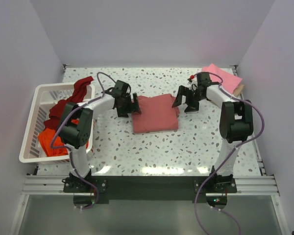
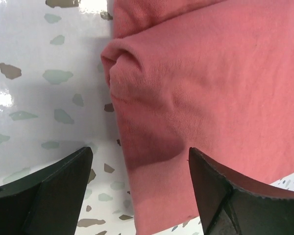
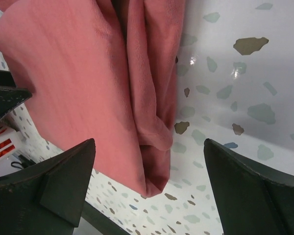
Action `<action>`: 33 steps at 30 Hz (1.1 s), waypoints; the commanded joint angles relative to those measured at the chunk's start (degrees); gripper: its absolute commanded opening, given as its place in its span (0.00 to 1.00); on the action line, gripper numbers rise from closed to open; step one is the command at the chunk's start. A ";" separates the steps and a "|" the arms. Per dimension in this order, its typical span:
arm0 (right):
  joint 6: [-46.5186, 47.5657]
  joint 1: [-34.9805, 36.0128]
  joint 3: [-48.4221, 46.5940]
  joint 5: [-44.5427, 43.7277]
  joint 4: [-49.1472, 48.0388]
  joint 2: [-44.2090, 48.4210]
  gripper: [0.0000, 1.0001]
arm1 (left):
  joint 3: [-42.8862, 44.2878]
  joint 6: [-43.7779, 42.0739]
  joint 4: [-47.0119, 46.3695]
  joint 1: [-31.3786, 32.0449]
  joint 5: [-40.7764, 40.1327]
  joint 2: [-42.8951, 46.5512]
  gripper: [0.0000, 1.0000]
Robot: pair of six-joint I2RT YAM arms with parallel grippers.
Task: Fold and stack the t-shirts
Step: Neatly place the folded tshirt to the corner
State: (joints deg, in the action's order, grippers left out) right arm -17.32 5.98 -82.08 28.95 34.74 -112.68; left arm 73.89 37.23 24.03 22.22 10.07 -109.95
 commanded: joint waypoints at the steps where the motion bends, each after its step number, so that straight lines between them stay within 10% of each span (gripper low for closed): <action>1: 0.10 -0.26 0.96 2.86 -4.85 -1.31 0.95 | 3.19 -1.37 0.23 0.19 0.22 -1.40 0.80; 15: -3.24 1.93 9.22 5.24 -14.08 -2.72 0.94 | 3.81 0.20 -0.91 3.09 3.38 -6.24 0.48; 28: -7.02 11.68 12.48 -0.45 -17.34 -1.48 0.92 | 4.51 2.49 -3.20 6.88 4.70 -8.44 0.45; 33: -7.38 11.78 10.20 -7.67 -12.79 -2.10 0.51 | 4.51 2.41 -3.55 6.96 4.79 -8.09 0.45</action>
State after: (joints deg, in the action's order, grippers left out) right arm -24.36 17.26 -70.63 28.47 16.32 -112.53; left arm 78.22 39.40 21.21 28.32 14.24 -116.07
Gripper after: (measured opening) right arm 0.558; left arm 0.448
